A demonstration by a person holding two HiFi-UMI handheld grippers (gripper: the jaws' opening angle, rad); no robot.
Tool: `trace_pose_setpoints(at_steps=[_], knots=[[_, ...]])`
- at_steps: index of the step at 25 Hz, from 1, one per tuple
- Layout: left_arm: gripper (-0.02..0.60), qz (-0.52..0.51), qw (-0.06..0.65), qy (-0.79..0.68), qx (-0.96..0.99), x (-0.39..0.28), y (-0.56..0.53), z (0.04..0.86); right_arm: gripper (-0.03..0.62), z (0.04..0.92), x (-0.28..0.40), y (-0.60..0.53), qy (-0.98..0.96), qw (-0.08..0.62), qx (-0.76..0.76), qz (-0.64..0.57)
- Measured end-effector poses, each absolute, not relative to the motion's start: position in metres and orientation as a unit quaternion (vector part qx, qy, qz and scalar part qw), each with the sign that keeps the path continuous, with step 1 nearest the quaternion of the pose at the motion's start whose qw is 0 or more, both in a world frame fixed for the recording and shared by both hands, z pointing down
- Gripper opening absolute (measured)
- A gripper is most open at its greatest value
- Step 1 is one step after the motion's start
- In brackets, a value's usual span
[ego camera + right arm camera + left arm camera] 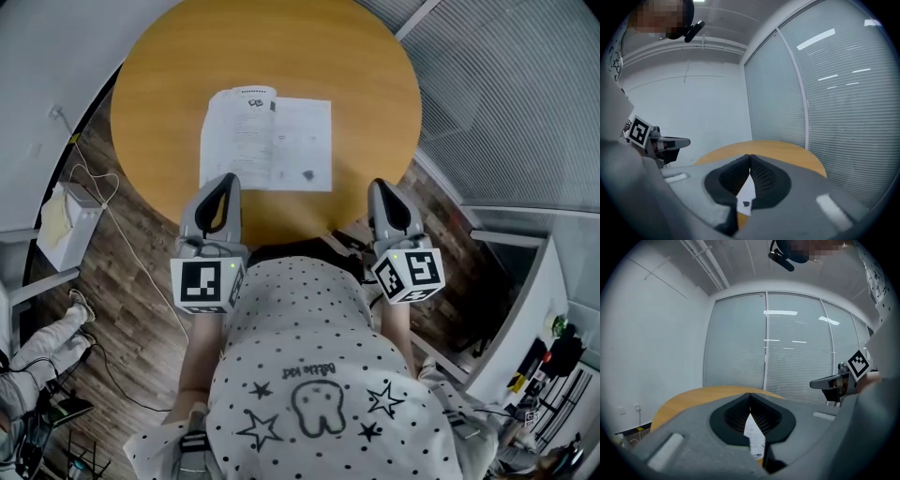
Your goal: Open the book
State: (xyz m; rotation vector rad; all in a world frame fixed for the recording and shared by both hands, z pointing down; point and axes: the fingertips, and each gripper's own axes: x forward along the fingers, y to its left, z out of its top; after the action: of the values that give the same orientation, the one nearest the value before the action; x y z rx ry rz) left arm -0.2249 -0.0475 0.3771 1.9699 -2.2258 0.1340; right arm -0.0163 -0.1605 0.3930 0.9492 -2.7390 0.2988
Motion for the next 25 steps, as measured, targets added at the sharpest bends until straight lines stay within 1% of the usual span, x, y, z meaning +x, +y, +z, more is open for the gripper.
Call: trace_pose_setpoints(at_steps=[13, 19, 25], knots=[[0.011, 0.054, 0.095, -0.734, 0.671, -0.223, -0.051, 0.383, 0.005, 0.392, -0.017, -0.160, -0.937, 0.121, 0.317, 0.087], [0.011, 0.062, 0.130, -0.708, 0.692, -0.214, -0.054, 0.396, 0.005, 0.393, -0.014, -0.162, -0.935, 0.123, 0.321, 0.086], [0.011, 0.071, 0.139, -0.686, 0.711, -0.201, -0.056, 0.401, 0.005, 0.391, -0.010, -0.163, -0.934, 0.122, 0.324, 0.084]])
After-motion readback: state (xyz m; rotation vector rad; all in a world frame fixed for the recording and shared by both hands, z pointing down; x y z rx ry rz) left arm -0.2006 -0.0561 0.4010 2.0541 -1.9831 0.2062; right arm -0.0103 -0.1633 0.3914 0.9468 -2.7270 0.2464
